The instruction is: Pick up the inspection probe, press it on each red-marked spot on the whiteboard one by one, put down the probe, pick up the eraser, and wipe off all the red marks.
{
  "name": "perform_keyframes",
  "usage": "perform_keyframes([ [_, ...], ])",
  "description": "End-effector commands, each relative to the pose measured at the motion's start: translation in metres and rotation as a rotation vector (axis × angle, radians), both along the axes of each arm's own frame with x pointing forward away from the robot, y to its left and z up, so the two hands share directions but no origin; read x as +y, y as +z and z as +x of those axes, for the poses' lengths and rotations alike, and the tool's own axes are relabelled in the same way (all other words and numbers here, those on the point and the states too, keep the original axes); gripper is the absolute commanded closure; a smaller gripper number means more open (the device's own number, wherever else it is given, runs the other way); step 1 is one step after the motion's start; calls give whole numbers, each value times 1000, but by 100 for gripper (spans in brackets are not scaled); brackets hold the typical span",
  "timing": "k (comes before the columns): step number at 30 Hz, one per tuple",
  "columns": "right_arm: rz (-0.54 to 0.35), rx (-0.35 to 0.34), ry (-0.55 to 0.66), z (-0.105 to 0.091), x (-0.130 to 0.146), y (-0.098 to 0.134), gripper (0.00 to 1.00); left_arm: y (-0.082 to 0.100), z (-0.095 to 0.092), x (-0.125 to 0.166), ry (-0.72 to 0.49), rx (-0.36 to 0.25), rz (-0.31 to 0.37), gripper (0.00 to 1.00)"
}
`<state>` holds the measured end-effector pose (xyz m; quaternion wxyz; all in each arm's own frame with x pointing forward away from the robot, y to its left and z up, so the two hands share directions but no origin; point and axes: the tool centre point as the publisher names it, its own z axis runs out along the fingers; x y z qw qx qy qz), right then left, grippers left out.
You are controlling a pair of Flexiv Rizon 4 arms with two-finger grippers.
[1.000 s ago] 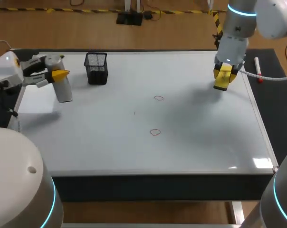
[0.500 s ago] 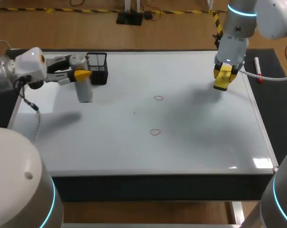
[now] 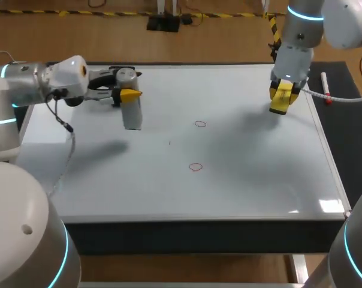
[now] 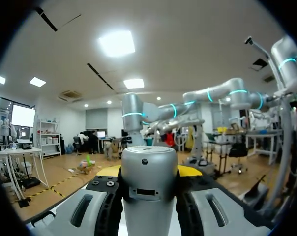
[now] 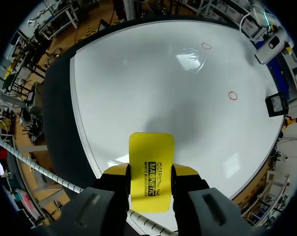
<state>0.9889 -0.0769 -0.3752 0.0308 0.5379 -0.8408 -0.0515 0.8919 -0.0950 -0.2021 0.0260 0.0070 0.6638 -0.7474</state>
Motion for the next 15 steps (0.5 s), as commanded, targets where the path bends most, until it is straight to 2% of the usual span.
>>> perform_keyframes([
  [1,-4,1,2,1,0,1,100,-1,8,-24,-63,1,-8,100],
  [15,-4,1,2,1,0,1,100,-5,14,-79,-181,15,-4,100],
])
